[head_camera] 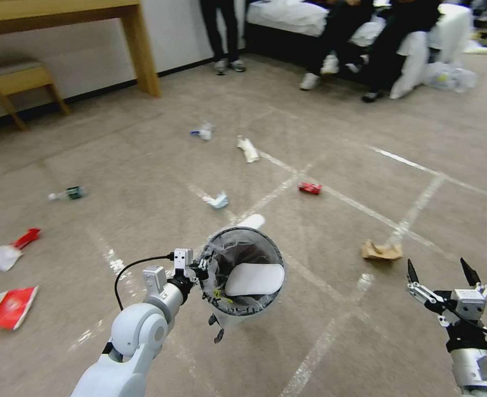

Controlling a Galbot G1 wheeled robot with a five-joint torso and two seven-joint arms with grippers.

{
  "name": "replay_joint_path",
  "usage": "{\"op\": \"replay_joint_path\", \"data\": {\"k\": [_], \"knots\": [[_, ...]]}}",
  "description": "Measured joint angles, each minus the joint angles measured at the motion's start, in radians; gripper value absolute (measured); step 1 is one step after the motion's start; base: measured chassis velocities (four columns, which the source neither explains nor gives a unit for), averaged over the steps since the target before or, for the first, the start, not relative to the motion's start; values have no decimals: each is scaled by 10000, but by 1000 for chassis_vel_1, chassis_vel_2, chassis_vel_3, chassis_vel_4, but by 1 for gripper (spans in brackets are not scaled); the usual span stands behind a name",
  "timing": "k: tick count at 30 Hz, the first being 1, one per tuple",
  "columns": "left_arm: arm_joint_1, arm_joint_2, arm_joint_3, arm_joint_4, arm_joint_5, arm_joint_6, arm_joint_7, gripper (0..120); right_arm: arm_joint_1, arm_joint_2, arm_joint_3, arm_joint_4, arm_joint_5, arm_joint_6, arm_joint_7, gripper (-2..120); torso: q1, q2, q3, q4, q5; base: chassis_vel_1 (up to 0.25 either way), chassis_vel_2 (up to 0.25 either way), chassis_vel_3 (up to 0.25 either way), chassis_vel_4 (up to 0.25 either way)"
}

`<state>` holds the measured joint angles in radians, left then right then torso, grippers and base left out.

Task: Pick up the trash bin and place the garbage on the floor into it.

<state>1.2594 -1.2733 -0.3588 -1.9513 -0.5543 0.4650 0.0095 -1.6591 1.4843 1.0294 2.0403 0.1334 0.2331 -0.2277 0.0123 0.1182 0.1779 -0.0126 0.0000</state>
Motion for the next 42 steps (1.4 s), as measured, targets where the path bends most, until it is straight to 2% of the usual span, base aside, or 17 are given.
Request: {"op": "replay_joint_path", "data": {"k": [4,10,42], "knots": [[17,-20,-14,-2,13,-139,-1,1,1,-24,-38,-1,10,-3,6,100,-1,0,0,7,0,0,0,0,0],[17,-58,-15,-24,68,-288,-29,1,-20,-49,-64,0,5,-87,65,100,0,0,0,5,0,0,0,0,0],[144,-217,-5,-32,146,-359,-235,1,58,-284,-237,-152,10,-214,-179,100,-1,0,0,5,0,0,0,0,0]]}}
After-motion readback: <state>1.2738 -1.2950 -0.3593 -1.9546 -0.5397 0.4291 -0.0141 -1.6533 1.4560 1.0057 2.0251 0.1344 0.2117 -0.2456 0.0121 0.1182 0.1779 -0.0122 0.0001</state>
